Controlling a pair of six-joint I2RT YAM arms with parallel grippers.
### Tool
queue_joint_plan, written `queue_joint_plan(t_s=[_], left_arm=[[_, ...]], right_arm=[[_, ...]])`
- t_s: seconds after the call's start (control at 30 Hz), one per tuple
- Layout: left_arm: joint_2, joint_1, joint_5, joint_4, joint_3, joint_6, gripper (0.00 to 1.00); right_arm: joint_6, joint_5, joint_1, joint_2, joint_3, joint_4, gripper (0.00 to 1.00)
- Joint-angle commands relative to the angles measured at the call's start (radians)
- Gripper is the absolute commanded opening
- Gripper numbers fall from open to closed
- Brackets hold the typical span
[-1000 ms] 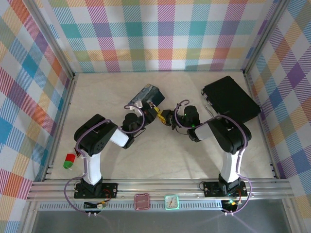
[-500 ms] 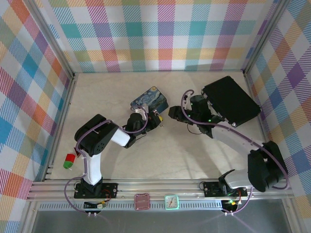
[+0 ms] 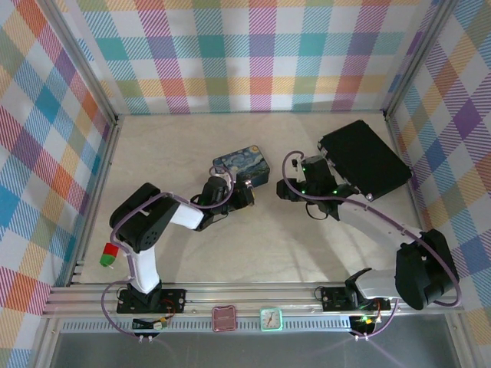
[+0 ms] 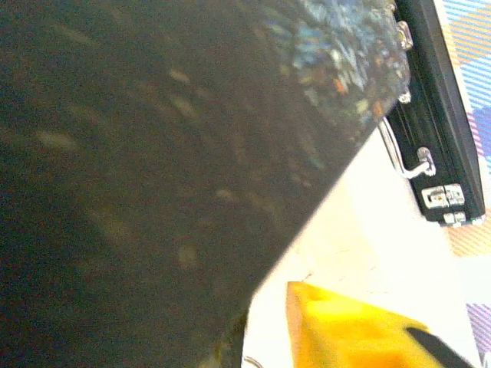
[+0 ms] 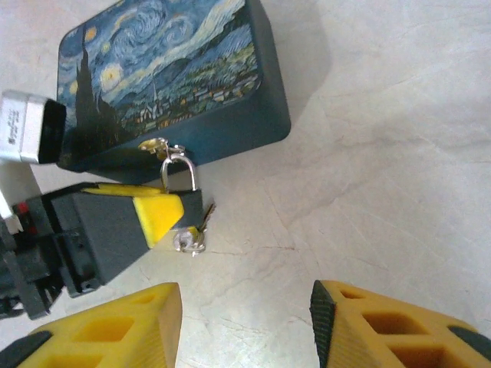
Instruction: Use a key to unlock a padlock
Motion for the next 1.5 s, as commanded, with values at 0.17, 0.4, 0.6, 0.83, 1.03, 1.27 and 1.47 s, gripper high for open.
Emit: queue_joint_plan(t_s=[0.17,0.4,0.6,0.83,1.03,1.27,1.47], left_arm=[[-0.191,0.040,-0.070,-0.151,-0.035,-0.032,0.52],[-0.361,0.131,-0.083,-0.312,-0.061,-0.069,0.57],[-0.465,0.203,-0.081,-0.398,-0.066,-0.066,0.59],[-0.512,0.293,-0.120,-0.458,-0.073,-0.079,0.63],[-0.471,0.331,-0.098,-0.396,-0.073,-0.094,0.63],[-0.395,0.335,-0.057,-0.306,-0.057,-0.117,0.62],[-0.349,0.337,-0.038,-0.261,-0.045,-0.117,0.62]], right_arm=[[-0.089,-0.054,0.052,0.101,-0.002,0.062,0.47],[-0.152,0.062,0.182,0.270,0.179,-0.067,0.60],[-0.127,0.199,0.292,0.455,0.358,-0.142,0.62],[-0.115,0.393,0.348,0.624,0.534,-0.256,0.55],[-0.124,0.474,0.350,0.677,0.559,-0.240,0.49],[-0.148,0.505,0.351,0.724,0.573,-0.200,0.39],[-0.183,0.484,0.345,0.734,0.550,-0.149,0.29]])
